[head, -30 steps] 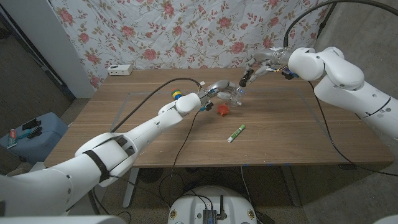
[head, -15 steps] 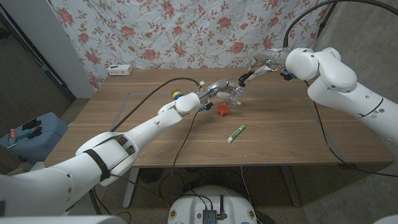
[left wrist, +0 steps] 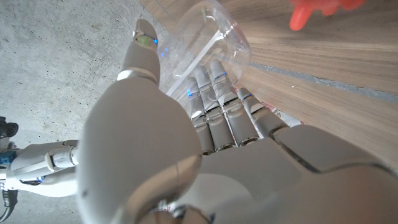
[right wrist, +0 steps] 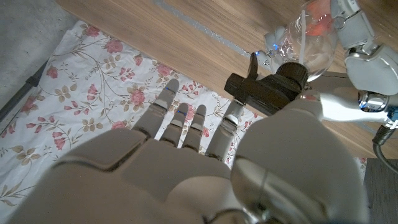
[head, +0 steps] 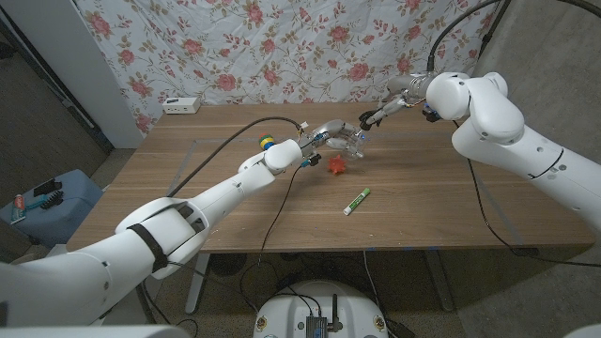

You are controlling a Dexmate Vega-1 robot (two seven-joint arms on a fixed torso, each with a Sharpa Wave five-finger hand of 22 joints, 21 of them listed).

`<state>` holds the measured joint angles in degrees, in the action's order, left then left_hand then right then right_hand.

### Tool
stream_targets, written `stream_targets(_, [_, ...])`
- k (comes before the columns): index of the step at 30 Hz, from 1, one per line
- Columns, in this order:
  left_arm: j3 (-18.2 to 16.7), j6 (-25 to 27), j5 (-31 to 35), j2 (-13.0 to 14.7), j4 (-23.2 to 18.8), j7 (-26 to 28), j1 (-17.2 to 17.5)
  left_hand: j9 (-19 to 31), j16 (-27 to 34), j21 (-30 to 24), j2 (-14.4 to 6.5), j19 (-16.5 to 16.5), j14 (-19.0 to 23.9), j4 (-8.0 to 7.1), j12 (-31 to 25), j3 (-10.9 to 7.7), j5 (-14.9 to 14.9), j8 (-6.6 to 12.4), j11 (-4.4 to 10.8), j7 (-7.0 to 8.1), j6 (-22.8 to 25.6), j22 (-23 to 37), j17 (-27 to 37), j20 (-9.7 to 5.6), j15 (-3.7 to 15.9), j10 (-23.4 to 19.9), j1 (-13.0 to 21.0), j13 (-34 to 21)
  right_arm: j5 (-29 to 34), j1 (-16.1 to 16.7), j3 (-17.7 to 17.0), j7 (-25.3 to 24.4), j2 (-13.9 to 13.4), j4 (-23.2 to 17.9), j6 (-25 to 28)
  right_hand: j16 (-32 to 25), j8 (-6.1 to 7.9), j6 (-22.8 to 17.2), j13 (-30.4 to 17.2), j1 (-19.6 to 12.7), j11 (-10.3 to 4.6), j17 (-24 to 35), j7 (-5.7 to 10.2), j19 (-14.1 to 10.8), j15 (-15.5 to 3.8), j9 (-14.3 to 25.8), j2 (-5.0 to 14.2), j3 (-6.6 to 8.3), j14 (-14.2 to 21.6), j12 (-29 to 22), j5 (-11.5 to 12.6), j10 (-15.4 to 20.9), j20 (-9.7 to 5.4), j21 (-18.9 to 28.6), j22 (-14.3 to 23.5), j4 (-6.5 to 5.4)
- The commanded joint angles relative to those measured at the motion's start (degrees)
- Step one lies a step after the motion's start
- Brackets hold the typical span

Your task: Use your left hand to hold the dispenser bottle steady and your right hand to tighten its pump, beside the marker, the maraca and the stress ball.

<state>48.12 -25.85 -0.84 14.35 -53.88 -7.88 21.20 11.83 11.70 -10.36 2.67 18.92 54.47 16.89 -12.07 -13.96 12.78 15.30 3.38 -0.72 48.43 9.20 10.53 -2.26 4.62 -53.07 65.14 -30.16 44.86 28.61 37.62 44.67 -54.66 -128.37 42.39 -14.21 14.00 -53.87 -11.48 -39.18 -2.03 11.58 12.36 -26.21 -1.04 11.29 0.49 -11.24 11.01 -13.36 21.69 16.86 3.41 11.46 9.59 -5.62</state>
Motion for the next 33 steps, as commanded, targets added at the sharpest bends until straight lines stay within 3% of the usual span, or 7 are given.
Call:
stream_targets(1, [0.1,-0.8,-0.2,-0.7,1.9,-0.1,-0.7,0.3,0.3,0.0,-6.9,0.0,3.6,-7.77,-0.3,-8.34,0.2,0.18,3.92,3.44,12.4,0.1,0.3,-4.40,6.92,-4.3,-0.8,-0.2,6.2,-1.0,3.3,2.1,2.1,-0.8,6.0,-0.4,0.48,-1.7,0.1,0.5,0.57,0.1,-0.04,-0.8,0.25,0.2,0.23,-0.58,1.2,-0.3,0.6,1.4,0.39,0.2,0.2,-0.48])
stream_targets(10, [0.3,-1.3,-0.3,-1.1,2.7,-0.3,-1.0,0.3,0.3,0.0,-6.9,0.0,3.6,-7.79,-0.3,-8.36,0.2,0.20,3.92,3.41,12.5,0.1,0.3,-4.43,6.95,-4.3,-0.8,-0.3,9.7,0.0,3.7,1.9,3.7,-1.1,8.2,-0.7,1.26,-5.6,0.2,0.9,1.63,-0.1,-1.35,-2.1,0.46,-0.1,0.70,-1.50,3.6,-0.8,1.2,4.5,0.84,0.3,0.2,-1.07])
stream_targets(23, [0.2,-1.2,-0.4,-0.9,2.1,-0.3,-0.7,0.3,0.3,0.0,-7.0,0.0,3.6,-7.79,-0.3,-8.39,0.2,0.16,3.90,3.51,12.5,0.1,0.3,-4.38,6.96,-4.3,-0.8,-0.3,17.2,2.1,4.1,2.0,5.8,-1.5,9.6,-1.3,2.56,-12.0,0.3,1.1,1.26,-0.3,-2.82,-4.3,0.01,-0.3,1.62,-2.69,8.1,-1.5,1.9,9.7,0.05,0.4,0.2,-1.70])
stream_targets(24, [0.2,-1.2,-0.4,-0.9,2.1,-0.3,-0.7,0.3,0.3,0.0,-7.0,0.0,3.6,-7.78,-0.3,-8.37,0.2,0.17,3.88,3.41,12.5,0.1,0.3,-4.36,6.95,-4.3,-0.7,-0.3,18.1,2.3,4.4,2.2,6.3,-1.4,9.7,-1.2,2.62,-12.6,0.3,1.1,0.64,-0.3,-2.89,-4.4,0.21,-0.4,1.80,-2.82,8.4,-1.5,2.0,10.3,-0.03,0.3,0.2,-1.76])
stream_targets(28, [0.2,-1.1,-0.5,-0.9,2.0,-0.3,-0.5,0.3,0.3,0.0,-7.0,0.0,3.6,-7.79,-0.3,-8.42,0.2,0.19,3.91,3.42,12.6,0.1,0.3,-4.37,6.93,-4.3,-0.7,-0.3,21.1,3.1,4.5,2.7,8.0,-0.9,9.8,-1.2,3.08,-14.8,0.3,1.0,1.35,-0.4,-3.50,-4.8,-0.18,-0.4,2.07,-3.15,9.3,-1.5,2.2,11.3,-0.29,0.3,0.3,-1.85])
stream_targets(33, [0.2,-1.2,-0.5,-0.9,2.0,-0.2,-0.4,0.3,0.3,0.0,-7.0,0.0,3.6,-7.80,-0.3,-8.41,0.2,0.18,3.96,3.30,12.6,0.1,0.3,-4.34,6.85,-4.3,-0.8,-0.3,24.8,4.6,4.1,2.3,10.0,-0.1,9.4,-1.2,3.46,-17.0,0.3,0.9,1.13,-0.4,-3.85,-5.6,-0.43,-0.5,2.38,-3.56,10.5,-1.6,2.4,12.9,-0.88,0.4,0.3,-1.94])
